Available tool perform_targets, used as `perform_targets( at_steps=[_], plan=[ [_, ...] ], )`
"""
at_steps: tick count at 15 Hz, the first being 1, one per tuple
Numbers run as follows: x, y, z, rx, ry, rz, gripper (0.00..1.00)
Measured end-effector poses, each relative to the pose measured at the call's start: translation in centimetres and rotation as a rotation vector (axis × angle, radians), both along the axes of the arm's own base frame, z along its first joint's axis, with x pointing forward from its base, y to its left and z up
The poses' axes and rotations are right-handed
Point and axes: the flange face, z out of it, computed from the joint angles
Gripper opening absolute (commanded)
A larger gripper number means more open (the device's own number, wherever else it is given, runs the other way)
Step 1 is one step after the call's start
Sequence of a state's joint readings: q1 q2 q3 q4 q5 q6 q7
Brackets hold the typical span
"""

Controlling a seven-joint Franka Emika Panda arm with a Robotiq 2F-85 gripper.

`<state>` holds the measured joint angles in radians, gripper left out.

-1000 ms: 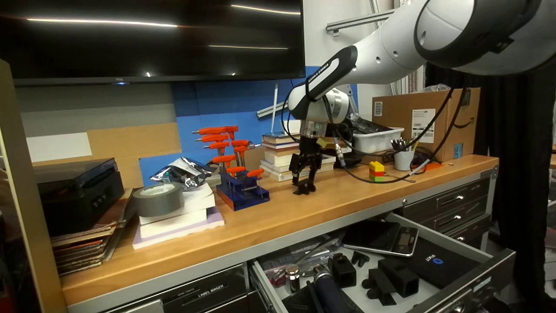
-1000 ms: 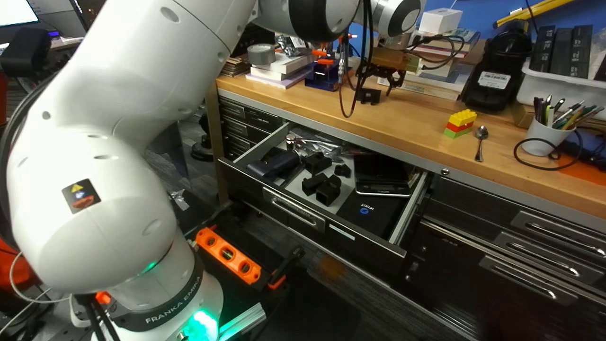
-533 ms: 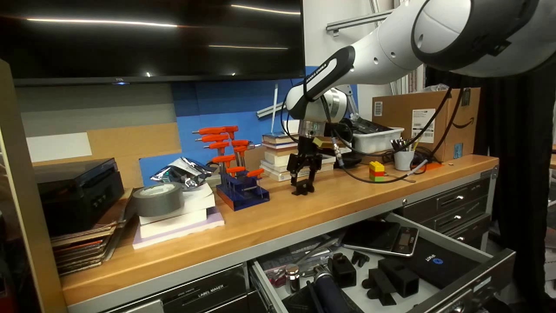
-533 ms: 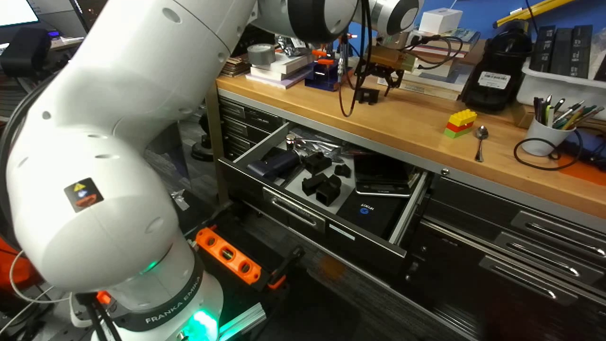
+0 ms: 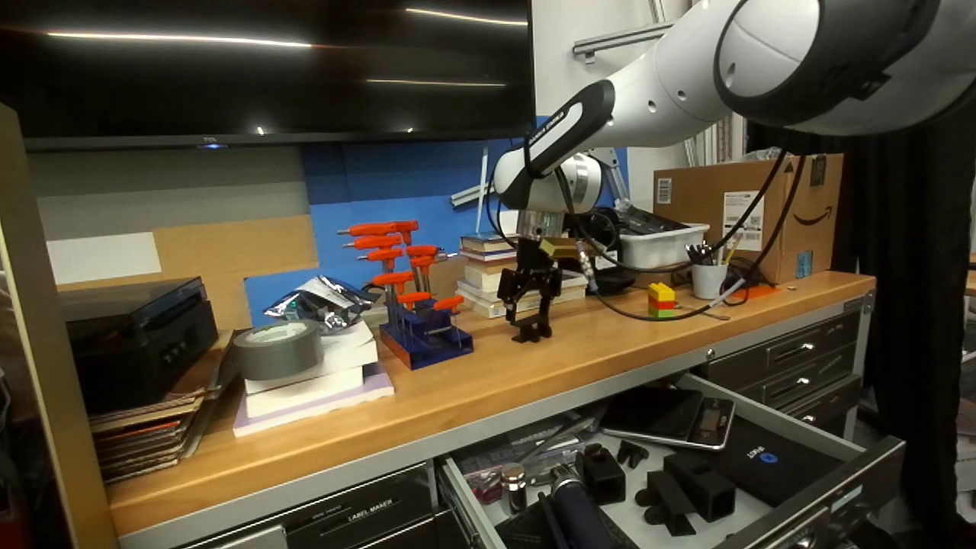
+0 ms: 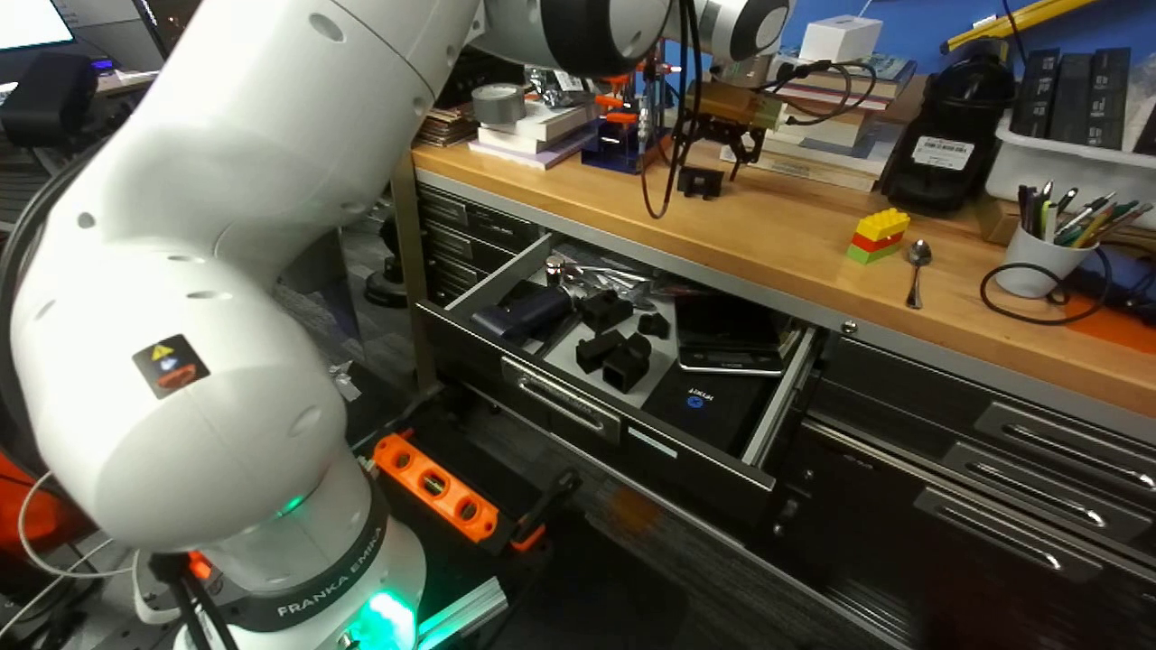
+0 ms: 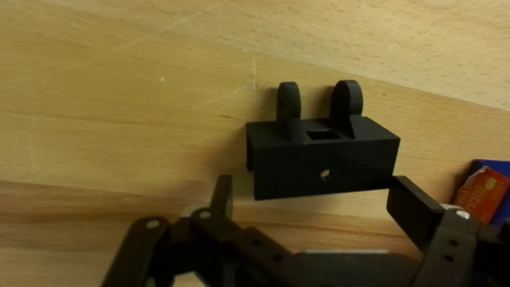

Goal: Pick up the three black objects from the countertop, put them in the drawer and close the drawer.

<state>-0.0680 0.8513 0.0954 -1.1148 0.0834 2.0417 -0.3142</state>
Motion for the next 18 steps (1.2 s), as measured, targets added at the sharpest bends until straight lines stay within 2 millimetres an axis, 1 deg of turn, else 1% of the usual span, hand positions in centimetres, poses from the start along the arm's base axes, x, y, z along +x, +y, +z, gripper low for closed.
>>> perform_targets(
  at_steps=[5, 9, 14, 18],
  plan=[
    [-0.2, 0.2, -0.2, -0.018, 0.028, -0.027, 1.00],
    [-0.3, 0.8, -0.1, -0.040, 0.044, -0.035, 1.00],
    [-0.8, 1.8, -0.4, -0.037, 0.088, -0.014, 1.00],
    [-0.9, 1.9, -0.5, -0.036, 0.098, -0.004, 1.00]
  ],
)
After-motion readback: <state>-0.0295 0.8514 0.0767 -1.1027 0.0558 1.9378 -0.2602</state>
